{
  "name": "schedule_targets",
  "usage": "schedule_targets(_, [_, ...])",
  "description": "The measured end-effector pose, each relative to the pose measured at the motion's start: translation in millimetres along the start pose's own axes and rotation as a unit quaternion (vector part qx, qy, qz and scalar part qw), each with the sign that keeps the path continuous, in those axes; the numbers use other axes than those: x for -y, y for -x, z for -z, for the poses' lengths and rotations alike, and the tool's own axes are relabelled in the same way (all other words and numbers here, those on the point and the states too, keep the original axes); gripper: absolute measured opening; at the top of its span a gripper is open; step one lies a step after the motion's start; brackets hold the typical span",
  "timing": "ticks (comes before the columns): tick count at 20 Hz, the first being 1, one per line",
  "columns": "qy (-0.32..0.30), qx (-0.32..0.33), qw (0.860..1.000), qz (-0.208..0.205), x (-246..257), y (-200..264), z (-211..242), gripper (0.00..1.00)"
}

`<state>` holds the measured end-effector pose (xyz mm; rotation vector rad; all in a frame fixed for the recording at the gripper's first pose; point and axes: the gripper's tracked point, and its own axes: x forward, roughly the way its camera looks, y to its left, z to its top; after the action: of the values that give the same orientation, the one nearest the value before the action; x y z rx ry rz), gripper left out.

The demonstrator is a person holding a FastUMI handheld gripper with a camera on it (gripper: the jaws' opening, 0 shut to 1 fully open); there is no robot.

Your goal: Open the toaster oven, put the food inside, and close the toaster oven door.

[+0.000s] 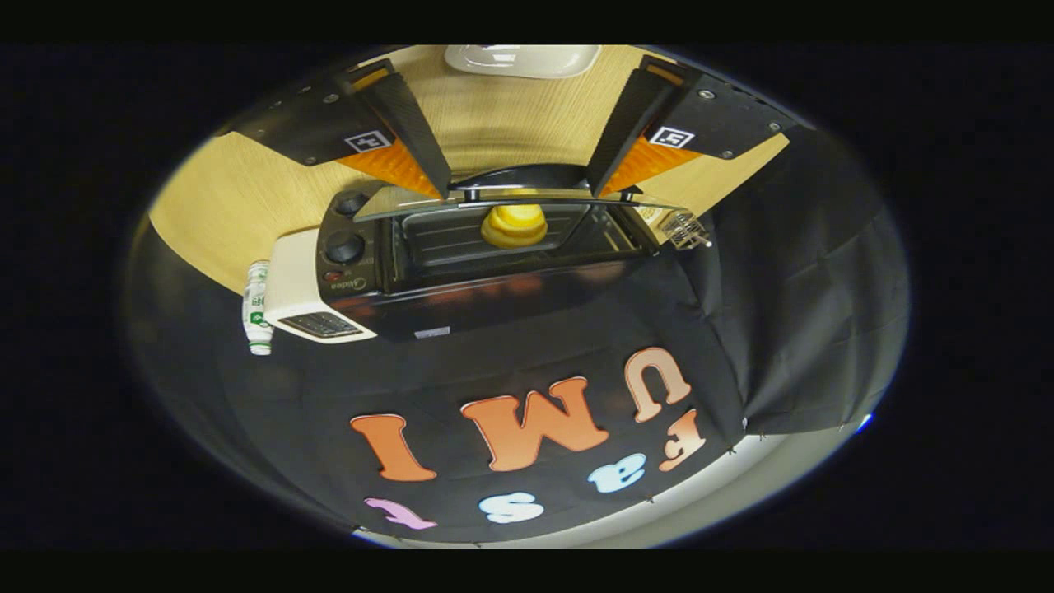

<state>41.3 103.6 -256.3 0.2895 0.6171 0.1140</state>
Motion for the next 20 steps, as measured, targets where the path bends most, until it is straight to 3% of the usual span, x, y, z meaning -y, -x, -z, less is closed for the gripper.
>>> schedule_targets(11, [-0.003, 0.034, 0.999, 0.021, 2, -36, -31, 0.98])
schedule_targets(17, [0.056, 0.074, 0.994, 0.063, 4, -48, -59, 0.98])
schedule_targets(20, [0.056, 0.075, 0.993, 0.074, 6, -51, -59, 0.98])
